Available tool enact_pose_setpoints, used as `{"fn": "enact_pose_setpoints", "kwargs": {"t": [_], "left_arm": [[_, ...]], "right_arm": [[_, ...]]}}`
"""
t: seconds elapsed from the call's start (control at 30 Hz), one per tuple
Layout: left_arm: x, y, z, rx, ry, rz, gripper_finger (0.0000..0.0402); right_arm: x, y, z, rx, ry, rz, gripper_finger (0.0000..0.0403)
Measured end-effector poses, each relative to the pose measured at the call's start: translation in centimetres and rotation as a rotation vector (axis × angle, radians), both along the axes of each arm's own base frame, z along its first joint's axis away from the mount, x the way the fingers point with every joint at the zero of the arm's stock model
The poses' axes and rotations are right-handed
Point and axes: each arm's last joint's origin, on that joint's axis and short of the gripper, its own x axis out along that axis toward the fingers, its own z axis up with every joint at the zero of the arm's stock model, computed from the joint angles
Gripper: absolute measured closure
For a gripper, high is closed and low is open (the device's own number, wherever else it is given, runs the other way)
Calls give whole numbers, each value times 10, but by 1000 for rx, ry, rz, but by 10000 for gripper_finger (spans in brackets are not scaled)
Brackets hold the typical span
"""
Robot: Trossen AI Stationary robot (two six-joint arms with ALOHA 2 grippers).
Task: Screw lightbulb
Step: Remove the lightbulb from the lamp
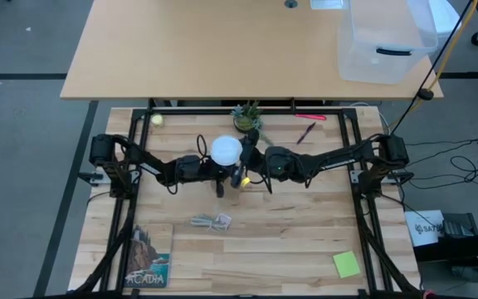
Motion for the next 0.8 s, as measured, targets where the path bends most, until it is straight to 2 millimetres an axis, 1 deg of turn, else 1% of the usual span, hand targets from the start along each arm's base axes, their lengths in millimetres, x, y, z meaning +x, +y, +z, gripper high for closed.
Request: {"fn": "enact_pose_setpoints", "kwargs": {"t": [0.1, 0.27, 0.37, 0.43, 0.57, 0.67, 0.8], "left_arm": [[0, -1, 0, -6, 2, -35, 379], [0, -2, -2, 12, 18, -86, 379], [-1, 0, -3, 20, 29, -121, 379], [-1, 1, -3, 14, 30, -152, 379], [-1, 1, -3, 19, 30, -161, 379], [-1, 0, -3, 17, 29, -190, 379], [-1, -2, -2, 12, 15, -270, 379]], "right_arm": [[0, 0, 0, -8, 4, 2, 123], [1, 1, -2, -23, 16, 48, 181], [1, 2, -2, -42, 26, 69, 206], [1, 2, -3, -58, 33, 74, 212], [1, 2, -4, -86, 53, 86, 214], [1, -1, -4, -91, 55, 138, 215], [0, -8, -3, -97, 74, 218, 216]]}}
